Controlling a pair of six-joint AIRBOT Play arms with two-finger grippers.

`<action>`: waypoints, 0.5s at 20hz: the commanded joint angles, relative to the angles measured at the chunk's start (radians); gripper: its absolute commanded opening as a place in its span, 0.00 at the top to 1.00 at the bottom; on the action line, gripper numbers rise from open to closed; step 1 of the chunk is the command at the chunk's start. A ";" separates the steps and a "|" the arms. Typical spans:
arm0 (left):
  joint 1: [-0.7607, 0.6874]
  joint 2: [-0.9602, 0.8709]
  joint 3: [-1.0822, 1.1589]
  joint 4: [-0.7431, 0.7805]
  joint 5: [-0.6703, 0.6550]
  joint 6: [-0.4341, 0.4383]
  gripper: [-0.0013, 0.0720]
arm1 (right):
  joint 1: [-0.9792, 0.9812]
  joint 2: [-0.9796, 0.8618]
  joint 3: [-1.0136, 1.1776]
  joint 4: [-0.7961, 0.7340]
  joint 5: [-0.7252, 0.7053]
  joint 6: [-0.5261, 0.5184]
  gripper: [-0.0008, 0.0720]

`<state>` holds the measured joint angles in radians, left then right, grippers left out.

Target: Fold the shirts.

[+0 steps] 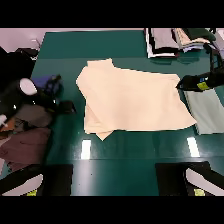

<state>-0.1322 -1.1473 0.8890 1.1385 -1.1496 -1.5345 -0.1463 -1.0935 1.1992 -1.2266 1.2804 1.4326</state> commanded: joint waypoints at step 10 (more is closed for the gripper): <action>-0.252 0.032 -0.258 -0.193 0.301 -0.006 0.15 | 0.002 0.058 -0.048 0.006 -0.010 -0.001 0.43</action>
<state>-0.3332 -1.1168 0.6479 0.9779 -0.9226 -1.5299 -0.1459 -1.0374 1.1530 -1.2217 1.2697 1.4311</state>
